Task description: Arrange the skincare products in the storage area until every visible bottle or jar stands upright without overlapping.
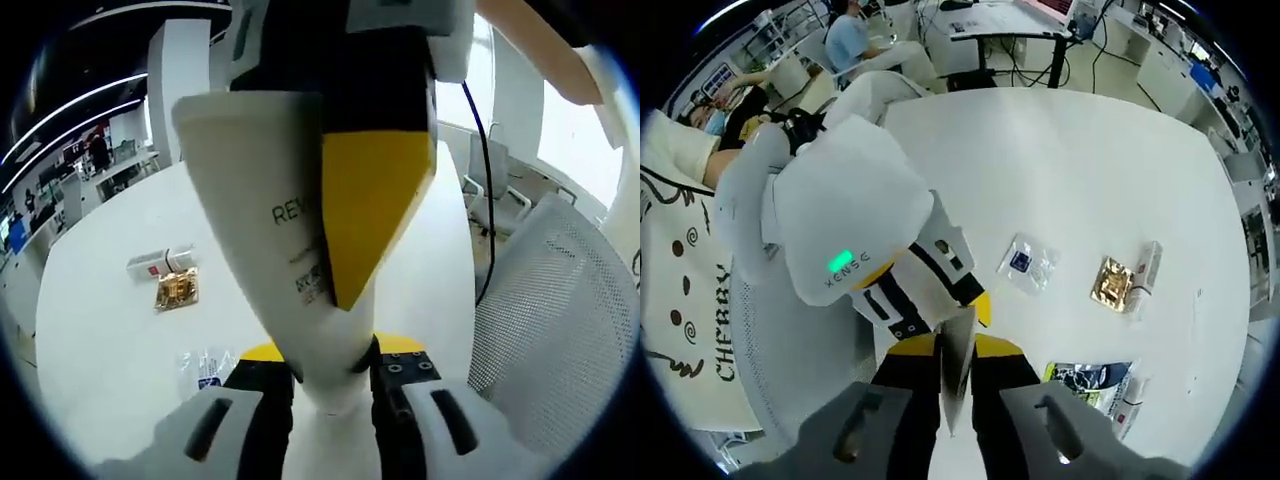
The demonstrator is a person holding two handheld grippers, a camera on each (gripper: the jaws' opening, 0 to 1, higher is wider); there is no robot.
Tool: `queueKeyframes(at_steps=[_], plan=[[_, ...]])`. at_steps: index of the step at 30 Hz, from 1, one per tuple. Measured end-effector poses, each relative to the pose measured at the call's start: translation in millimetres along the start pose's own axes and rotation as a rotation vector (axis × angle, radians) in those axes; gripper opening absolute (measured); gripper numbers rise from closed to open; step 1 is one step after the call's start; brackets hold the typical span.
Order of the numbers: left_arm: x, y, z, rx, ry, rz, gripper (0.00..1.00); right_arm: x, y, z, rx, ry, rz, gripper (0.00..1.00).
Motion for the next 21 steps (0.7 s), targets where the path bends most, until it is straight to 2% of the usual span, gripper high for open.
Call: queueKeyframes(at_steps=[4,7,12,17,21], plan=[[0.9,0.3,-1.9,0.020,-0.031,0.013,0.29,-0.6,0.8,-2.1,-0.032,0.075,0.006,0.09],[0.6,0.9,-3.2,0.004,-0.008,0.021,0.27,-1.5,1.2,-5.8,-0.051,0.143,-0.001,0.08],[1.0,1.2,-5.5,0.029,-0.029,0.025,0.25,-0.8,2.3,-9.6,-0.092,0.202,-0.015,0.07],[0.7,2.7,-9.5,0.048,-0.027,0.028,0.24,-3.1,3.9,-5.6,-0.114,0.212,-0.026,0.07],[0.5,2.7,-10.4,0.038,-0.008,0.037,0.22,-4.4,4.3,-3.8,-0.112,0.201,-0.029,0.07]])
Point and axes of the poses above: the point that each gripper's makers call its tool centre point, and the gripper's own axes: y roughly backward along the fingers, z roughly to its right, x roughly out of its top, the point moved 4 cm from there along y, roughly backward along the fingers, and after that the axes turned 14 degrees about -z, right-handed, at the moved point
